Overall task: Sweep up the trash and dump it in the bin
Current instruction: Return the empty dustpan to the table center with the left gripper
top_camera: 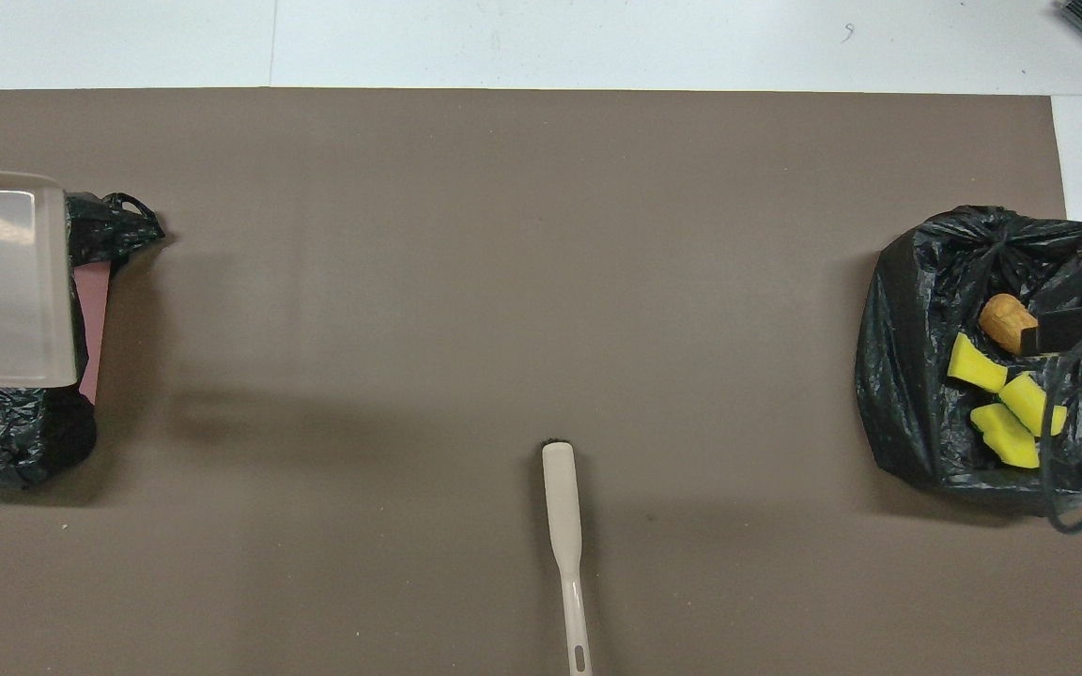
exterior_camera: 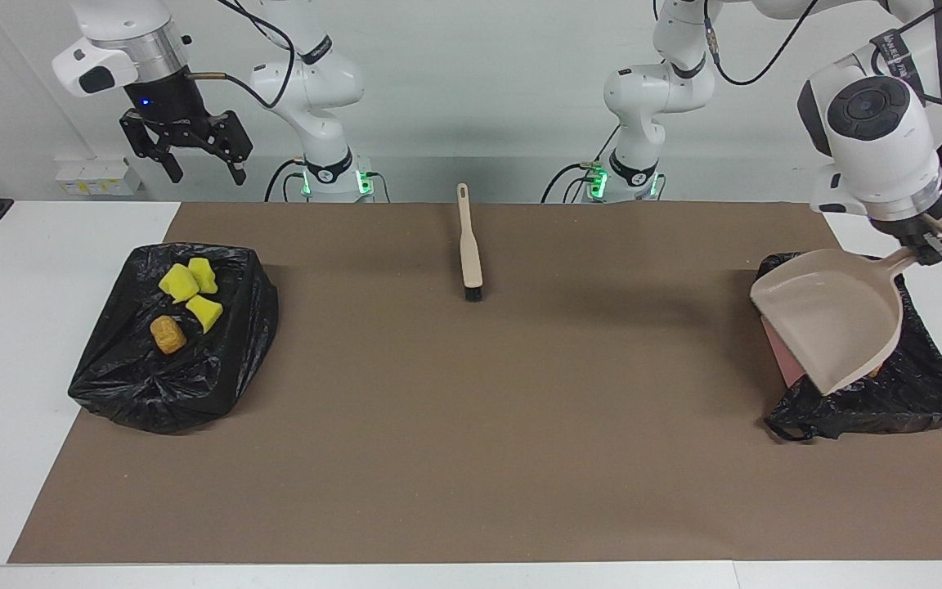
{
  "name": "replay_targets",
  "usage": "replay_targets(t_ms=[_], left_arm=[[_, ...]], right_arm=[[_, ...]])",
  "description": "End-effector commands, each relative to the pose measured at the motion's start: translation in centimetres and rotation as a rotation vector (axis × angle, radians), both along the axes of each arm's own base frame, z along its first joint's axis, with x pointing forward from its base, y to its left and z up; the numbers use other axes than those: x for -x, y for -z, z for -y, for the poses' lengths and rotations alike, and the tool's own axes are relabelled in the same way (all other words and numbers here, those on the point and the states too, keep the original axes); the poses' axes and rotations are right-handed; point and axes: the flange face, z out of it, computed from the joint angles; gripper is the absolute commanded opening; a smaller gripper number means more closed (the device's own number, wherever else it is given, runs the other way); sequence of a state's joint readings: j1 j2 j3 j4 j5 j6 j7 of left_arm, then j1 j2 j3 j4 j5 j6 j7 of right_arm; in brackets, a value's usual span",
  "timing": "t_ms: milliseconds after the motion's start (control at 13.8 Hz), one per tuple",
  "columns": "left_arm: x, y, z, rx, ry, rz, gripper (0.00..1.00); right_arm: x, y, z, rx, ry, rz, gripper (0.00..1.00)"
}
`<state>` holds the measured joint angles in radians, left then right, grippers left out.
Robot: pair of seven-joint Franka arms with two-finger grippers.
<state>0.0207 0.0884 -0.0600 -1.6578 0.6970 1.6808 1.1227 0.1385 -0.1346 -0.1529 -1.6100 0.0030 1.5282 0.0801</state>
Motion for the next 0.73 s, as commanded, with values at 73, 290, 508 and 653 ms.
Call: replay_targets(t_ms=[73, 290, 508, 653], left_arm=[[1.7, 0.6, 3.7, 0.191, -0.284, 0.096, 0.0], [2.7, 1.1, 7.6, 0.309, -0.492, 0.137, 0.0], [4.1, 1.2, 11.7, 0.398, -0.664, 0.141, 0.0], [5.2, 1.2, 15.9, 0.42, -0.759, 0.171, 0.0]], right_arm=[[0.3, -0.2, 0.1, -0.021, -0.016, -0.009, 1.0], [0.3, -0.2, 0.1, -0.021, -0.016, -0.009, 1.0], [0.3, -0.2, 0.1, -0.021, -0.016, -0.009, 1.0], [0.3, -0.2, 0.1, -0.021, -0.016, -0.009, 1.0]])
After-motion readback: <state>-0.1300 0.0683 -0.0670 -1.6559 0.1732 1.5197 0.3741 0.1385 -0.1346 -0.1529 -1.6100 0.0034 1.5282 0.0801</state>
